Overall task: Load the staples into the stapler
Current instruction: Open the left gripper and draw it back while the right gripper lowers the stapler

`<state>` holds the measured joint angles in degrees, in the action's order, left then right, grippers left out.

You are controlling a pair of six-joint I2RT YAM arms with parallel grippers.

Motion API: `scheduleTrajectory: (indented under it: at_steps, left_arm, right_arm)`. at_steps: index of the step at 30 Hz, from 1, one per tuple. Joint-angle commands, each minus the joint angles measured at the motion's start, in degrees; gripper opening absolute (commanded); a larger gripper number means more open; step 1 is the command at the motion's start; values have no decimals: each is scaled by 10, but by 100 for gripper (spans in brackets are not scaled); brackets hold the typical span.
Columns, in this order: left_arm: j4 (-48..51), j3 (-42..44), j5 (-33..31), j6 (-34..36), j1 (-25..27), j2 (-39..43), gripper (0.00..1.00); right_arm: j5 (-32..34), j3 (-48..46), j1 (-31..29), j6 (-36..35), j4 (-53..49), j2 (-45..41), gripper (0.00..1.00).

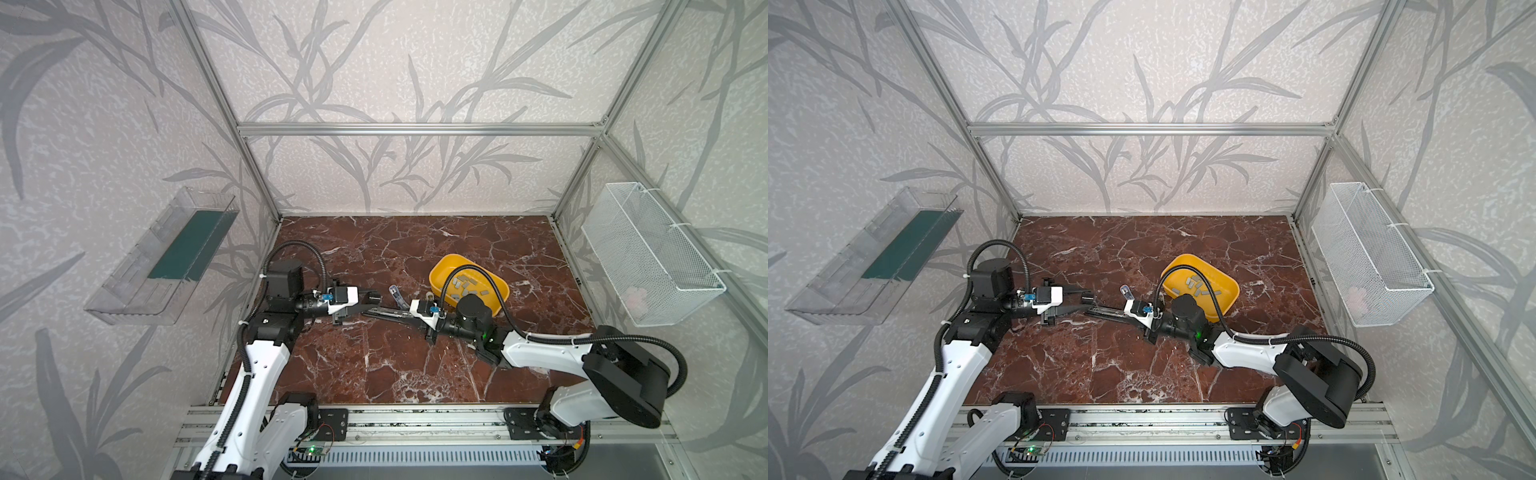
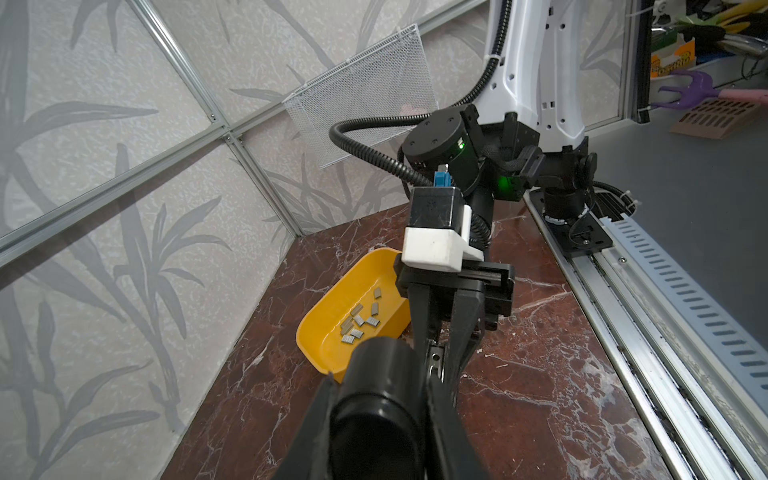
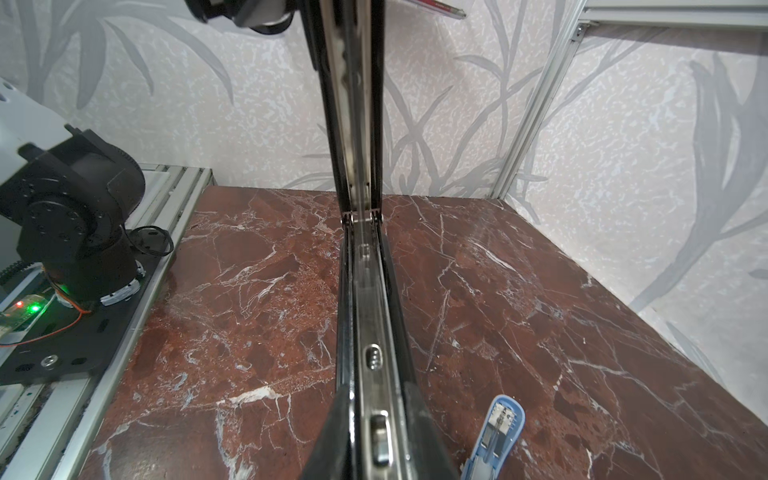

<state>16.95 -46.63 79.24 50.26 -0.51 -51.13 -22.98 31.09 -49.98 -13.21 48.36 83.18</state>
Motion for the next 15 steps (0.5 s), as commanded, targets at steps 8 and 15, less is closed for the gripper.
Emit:
scheduleTrajectory:
  at_steps: [8,15]
  left_arm:
    - [-149,-21,-10,-5,-112,-34,0]
    - [-155,-18,-21,-4,-159,-65,0]
  right_arm:
    - [-63,-50,9,44,32,-32,0]
    - [-48,-74,12,46,64,-47,0]
